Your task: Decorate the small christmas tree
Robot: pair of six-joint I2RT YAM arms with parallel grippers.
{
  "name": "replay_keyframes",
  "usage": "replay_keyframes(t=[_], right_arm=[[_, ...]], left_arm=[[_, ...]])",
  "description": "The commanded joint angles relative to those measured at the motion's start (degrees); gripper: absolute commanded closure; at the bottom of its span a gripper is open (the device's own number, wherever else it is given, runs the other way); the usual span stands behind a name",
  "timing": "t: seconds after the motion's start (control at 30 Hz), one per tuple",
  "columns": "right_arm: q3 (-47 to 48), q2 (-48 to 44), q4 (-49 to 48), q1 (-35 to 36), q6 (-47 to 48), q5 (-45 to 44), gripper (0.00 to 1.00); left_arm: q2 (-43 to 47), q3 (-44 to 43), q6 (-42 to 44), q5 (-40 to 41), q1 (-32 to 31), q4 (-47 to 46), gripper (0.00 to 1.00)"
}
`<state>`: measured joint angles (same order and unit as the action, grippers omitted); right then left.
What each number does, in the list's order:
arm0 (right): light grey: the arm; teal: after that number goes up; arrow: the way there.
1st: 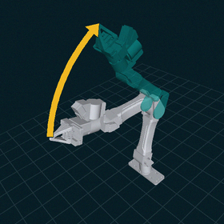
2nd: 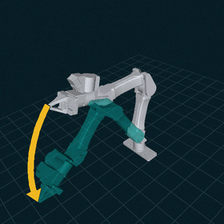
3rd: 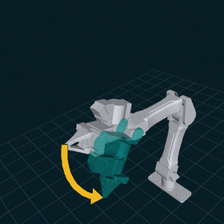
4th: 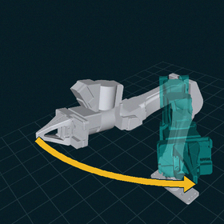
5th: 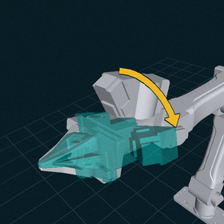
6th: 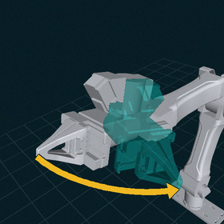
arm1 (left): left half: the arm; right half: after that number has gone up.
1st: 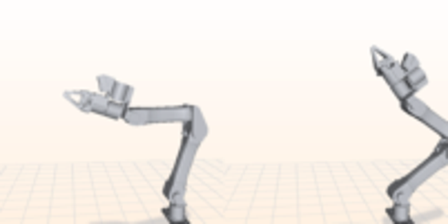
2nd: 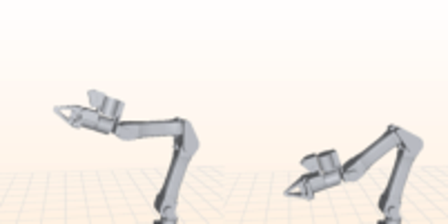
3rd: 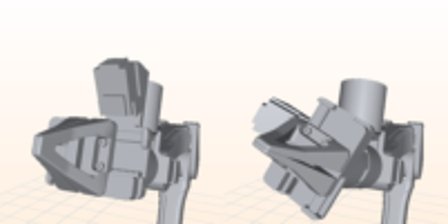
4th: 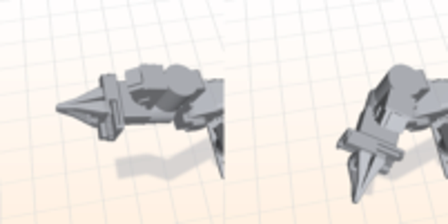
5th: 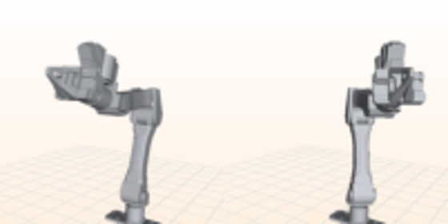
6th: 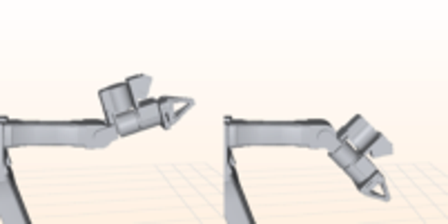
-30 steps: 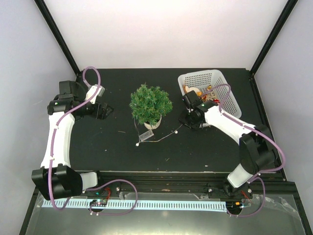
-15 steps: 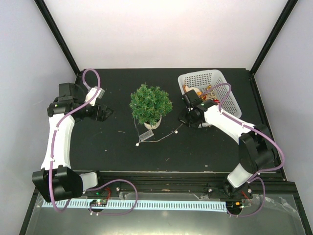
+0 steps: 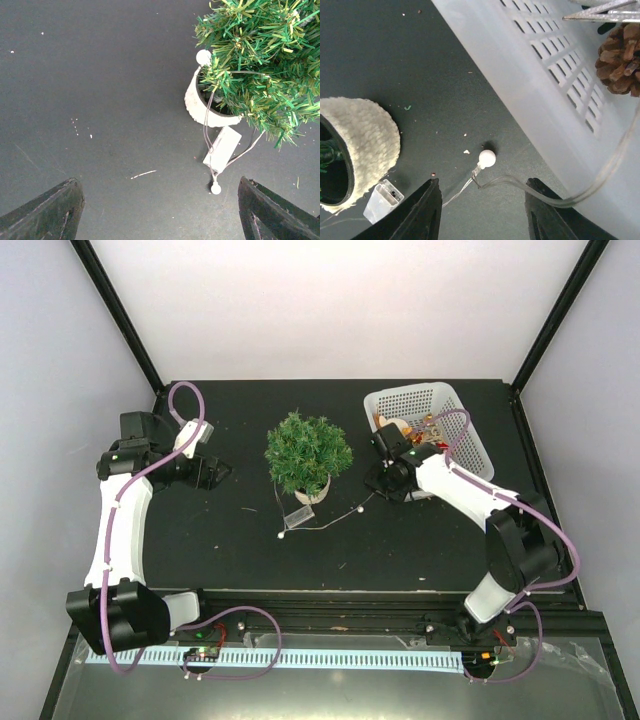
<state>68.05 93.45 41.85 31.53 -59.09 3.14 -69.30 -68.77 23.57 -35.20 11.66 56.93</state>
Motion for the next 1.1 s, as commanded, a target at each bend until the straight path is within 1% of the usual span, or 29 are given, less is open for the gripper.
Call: replay_keyframes(t=[0.0, 0.13, 0.3, 0.4, 0.6, 0.83, 0.93, 1.07], right_arm=[[0.9, 1.9, -0.4, 0.2, 0.1, -0.6, 0.54], [0.9, 3.7, -1.0, 0.1, 0.1, -0.3, 0.59], [1.8, 3.7, -0.9, 0.1, 0.5, -1.0, 0.84], [2.6, 2.3, -0.1, 0.2, 1.0, -1.6, 0.98], [6.3, -1.0, 3.1, 0.1, 3.1, -4.5, 0.99], [11.9, -7.6, 8.3, 0.2, 7.4, -8.4, 0.99], [13.2, -10.1, 8.5, 0.1, 9.5, -8.4, 0.99], [14.5, -12.9, 7.9, 0.2, 12.6, -6.3, 0.99]], left_arm=[[1.1, -0.5, 0.4, -1.3, 0.5, -0.8, 0.15], [1.0, -0.6, 0.4, -1.2, 0.6, -0.7, 0.15], [1.0, -0.7, 0.6, -1.2, 0.6, -0.6, 0.15], [0.7, -1.0, 0.6, -1.4, 0.6, -0.7, 0.15], [-0.1, -2.2, 0.0, -2.4, 0.6, -0.8, 0.15], [-0.1, -4.4, 0.6, -2.8, 0.6, -0.1, 0.15], [0.5, -5.0, 1.3, -3.4, 0.7, 0.5, 0.15], [1.5, -5.8, 3.0, -4.8, 0.7, 1.8, 0.15]])
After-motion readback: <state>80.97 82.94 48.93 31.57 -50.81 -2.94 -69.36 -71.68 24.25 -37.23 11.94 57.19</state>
